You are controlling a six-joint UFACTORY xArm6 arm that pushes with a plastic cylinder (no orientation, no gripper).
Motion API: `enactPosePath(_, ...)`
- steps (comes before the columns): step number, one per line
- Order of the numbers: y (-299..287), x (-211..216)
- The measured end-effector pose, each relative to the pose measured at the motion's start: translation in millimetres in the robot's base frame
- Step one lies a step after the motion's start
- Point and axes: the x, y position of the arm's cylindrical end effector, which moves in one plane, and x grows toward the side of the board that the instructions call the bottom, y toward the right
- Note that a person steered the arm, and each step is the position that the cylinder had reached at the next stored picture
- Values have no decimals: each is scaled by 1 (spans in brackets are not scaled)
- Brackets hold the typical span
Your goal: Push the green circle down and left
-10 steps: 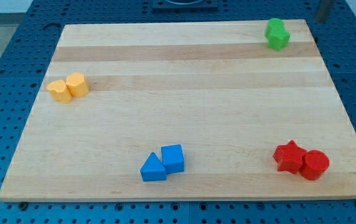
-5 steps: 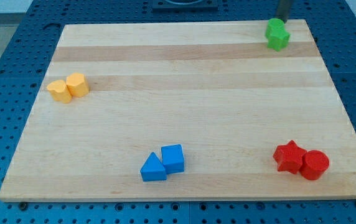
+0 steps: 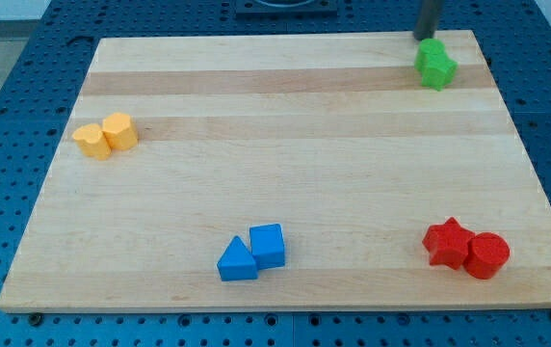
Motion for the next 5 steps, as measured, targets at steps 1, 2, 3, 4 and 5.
enactPosePath(1, 18, 13)
enactPosePath(2, -7, 41)
enactPosePath(3, -59, 79)
enactPosePath(4, -108, 111)
enactPosePath(5, -113, 99)
